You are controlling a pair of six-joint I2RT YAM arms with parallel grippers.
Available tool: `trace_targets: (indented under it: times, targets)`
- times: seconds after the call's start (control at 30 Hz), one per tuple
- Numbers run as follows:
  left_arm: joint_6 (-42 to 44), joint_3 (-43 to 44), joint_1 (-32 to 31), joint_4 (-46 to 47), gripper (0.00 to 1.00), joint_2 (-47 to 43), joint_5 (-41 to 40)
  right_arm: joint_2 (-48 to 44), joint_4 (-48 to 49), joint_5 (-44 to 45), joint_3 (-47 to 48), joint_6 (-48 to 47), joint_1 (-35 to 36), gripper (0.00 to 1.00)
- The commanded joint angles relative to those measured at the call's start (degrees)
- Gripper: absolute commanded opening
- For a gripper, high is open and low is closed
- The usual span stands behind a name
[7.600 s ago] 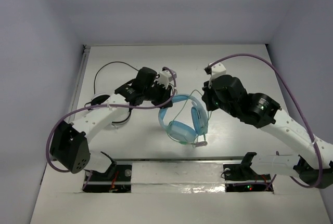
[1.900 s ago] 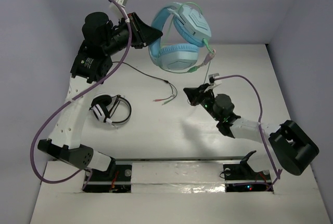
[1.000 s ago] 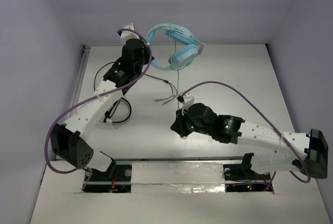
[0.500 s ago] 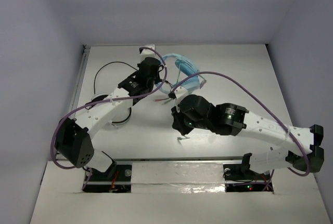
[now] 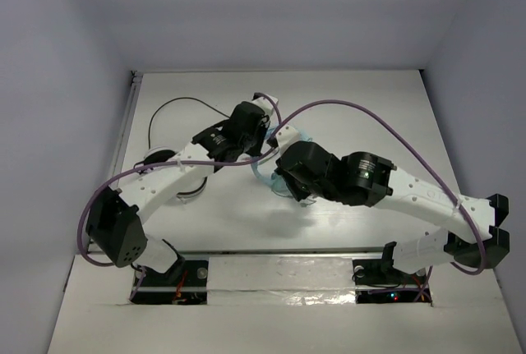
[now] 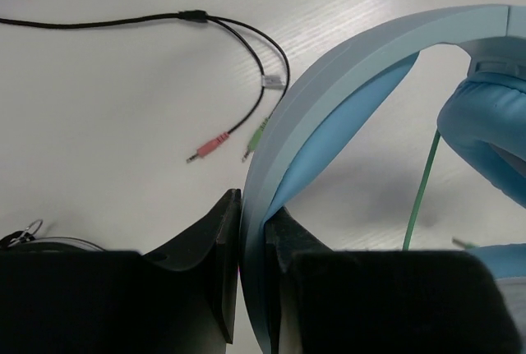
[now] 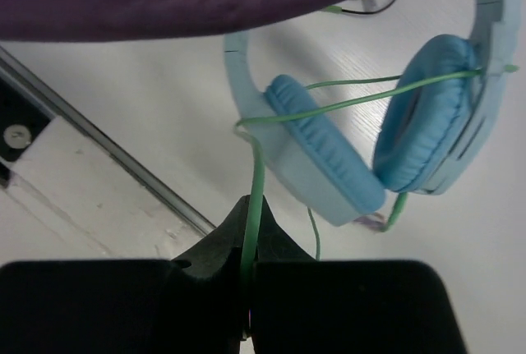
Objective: Wrap the headphones
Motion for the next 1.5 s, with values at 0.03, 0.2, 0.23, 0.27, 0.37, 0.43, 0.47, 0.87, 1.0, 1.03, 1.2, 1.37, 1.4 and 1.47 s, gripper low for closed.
trace_targets:
  times: [0.03,0.2,0.23,0.27,0.37,0.43,0.47,0.87,1.0,1.03,1.2,1.37,1.4,1.47]
  targets:
    - [1.4,-1.65,0.11,2.56,0.0,-5.57,10.51,-0.2,-2.3,8.27,1.88,-1.83,-0.56,0.0]
    - [2.81,-3.76,0.11,0.72,0.0,-7.59,11.77,-1.6,-3.01,15.04,-0.05,0.1,-1.18,0.0]
    - [2.64,-4.03,0.11,-0.07,0.0,-7.94,11.32,-1.87,-3.01,15.74,-0.58,0.45,-1.18,0.0]
    - [2.55,-4.9,0.11,-0.34,0.0,-8.81,11.31,-2.48,-2.84,18.45,-1.11,1.41,-1.88,0.0]
    - [2.63,-6.57,0.11,-0.16,0.0,-10.4,11.75,-2.66,-2.4,21.19,-3.83,3.44,-2.41,0.01]
    - [3.25,-7.37,0.11,-0.16,0.0,-11.02,13.6,-2.75,-1.43,22.6,-5.49,3.88,-2.94,0.04]
    - [3.25,-7.89,0.11,-0.25,0.0,-11.54,13.51,-2.66,-0.56,24.35,-5.94,4.14,-3.63,0.06]
    - [4.66,-11.85,0.11,0.63,0.0,-18.04,23.61,-4.16,11.57,23.67,-9.46,-1.91,-12.25,0.21]
    - [5.27,-10.71,0.11,0.28,0.0,-19.54,28.44,-2.13,13.6,22.44,-9.99,-3.06,-14.1,0.21]
    - [5.27,-10.45,0.11,0.1,0.0,-19.8,28.71,-1.96,14.38,21.91,-9.99,-3.24,-14.97,0.21]
    - [4.31,-8.87,0.11,0.89,0.0,-22.0,27.49,-2.57,16.5,19.53,-11.47,-1.4,-16.74,0.19]
    - [3.34,-8.07,0.73,3.35,0.0,-22.97,31.79,-6.7,19.75,16.29,-17.27,0.45,-18.58,0.19]
    - [2.99,-7.55,1.25,3.7,0.0,-22.88,31.62,-7.49,20.45,14.71,-18.15,1.24,-19.1,0.18]
    - [1.85,-7.02,2.39,5.02,0.0,-22.88,31.79,-9.85,22.73,12.34,-19.91,2.12,-19.11,0.18]
